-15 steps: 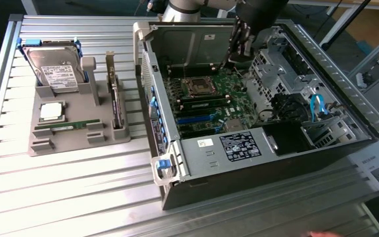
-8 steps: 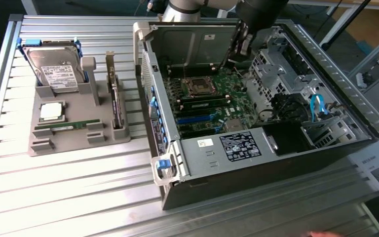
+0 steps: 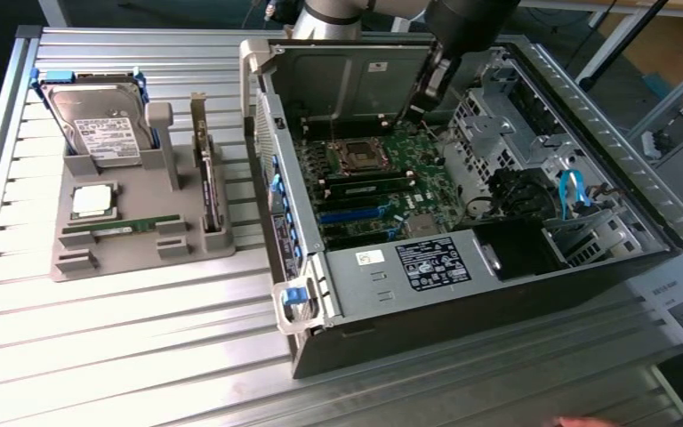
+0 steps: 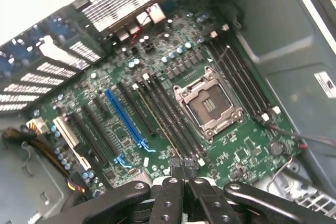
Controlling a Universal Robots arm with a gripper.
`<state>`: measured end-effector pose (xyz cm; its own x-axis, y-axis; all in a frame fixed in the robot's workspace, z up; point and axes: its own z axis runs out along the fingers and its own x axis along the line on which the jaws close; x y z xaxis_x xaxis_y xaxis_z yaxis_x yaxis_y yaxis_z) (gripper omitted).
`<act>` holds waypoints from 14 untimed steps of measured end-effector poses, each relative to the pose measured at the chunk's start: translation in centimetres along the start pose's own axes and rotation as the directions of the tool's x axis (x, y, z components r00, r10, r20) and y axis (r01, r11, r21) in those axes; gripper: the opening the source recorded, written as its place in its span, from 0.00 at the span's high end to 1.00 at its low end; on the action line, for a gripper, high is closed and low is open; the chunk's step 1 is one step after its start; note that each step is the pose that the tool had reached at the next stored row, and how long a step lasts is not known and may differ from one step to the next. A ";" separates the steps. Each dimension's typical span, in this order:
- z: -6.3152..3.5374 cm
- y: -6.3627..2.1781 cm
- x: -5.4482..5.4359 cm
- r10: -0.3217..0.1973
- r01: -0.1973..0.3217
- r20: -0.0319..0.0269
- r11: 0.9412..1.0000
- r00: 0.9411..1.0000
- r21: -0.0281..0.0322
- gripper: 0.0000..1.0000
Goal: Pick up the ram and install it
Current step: 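Press down the ram until it locks into place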
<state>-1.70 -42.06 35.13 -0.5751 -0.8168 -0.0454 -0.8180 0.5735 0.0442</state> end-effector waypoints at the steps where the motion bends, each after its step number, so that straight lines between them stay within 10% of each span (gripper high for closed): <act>1: 0.00 0.00 0.0 0.015 -0.015 0.001 1.000 1.000 0.001 0.90; 14: 0.00 0.00 0.0 0.157 -0.158 0.008 0.987 0.987 0.007 0.90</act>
<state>-1.70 -42.06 35.13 -0.6968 -0.7158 -0.0454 -0.7173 0.6954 0.0442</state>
